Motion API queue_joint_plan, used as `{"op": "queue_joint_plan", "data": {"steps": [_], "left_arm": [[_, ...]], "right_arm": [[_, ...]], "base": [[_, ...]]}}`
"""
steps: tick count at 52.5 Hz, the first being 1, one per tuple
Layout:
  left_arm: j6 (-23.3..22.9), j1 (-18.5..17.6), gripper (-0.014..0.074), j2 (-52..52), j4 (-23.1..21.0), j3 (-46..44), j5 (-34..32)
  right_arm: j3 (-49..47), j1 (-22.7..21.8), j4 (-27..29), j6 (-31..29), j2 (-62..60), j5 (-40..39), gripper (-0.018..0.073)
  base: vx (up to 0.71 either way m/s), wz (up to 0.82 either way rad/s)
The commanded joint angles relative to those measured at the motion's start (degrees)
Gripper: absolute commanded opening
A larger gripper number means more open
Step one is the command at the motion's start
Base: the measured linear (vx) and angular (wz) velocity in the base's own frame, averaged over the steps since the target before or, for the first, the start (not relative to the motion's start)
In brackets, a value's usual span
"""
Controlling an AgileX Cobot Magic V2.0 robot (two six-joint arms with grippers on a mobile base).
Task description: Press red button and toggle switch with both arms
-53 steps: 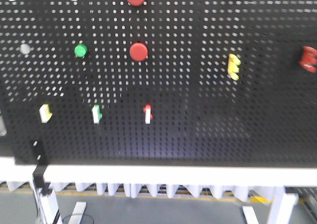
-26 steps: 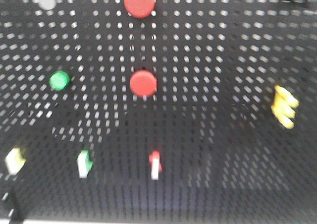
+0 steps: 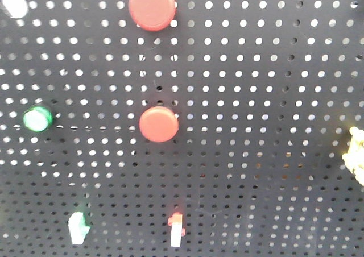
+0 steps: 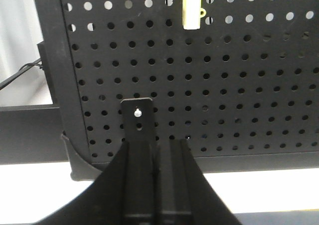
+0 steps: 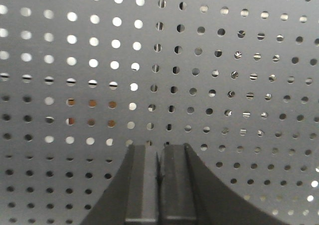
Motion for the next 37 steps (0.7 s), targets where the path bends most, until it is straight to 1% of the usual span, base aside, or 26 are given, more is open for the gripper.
{"op": "queue_joint_plan", "data": {"steps": [1, 26, 31, 35, 37], "left_arm": [[-0.5, 0.1, 0.0001, -0.9, -0.4, 2.0, -4.6], [-0.4, 0.1, 0.0001, -0.9, -0.1, 2.0, -4.7], [-0.3, 0.1, 0.0001, -0.9, 0.3, 1.9, -6.6], [-0.3, 0.1, 0.0001, -0.9, 0.3, 1.8, -9.5], [-0.3, 0.1, 0.0001, -0.9, 0.3, 1.6, -10.9]], "right_arm": [[0.6, -0.4, -0.6, -0.4, -0.9, -4.9, 0.0], [0.6, -0.4, -0.6, -0.4, -0.9, -5.3, 0.0], [0.6, -0.4, -0.6, -0.4, -0.9, -5.3, 0.0], [0.6, -0.4, -0.6, -0.4, -0.9, -5.5, 0.0], [0.4, -0.4, -0.6, -0.4, -0.9, -6.8, 0.0]], "base": [[0.03, -0.02], [0.01, 0.0], [0.0, 0.0], [0.0, 0.0], [0.0, 0.0]]}}
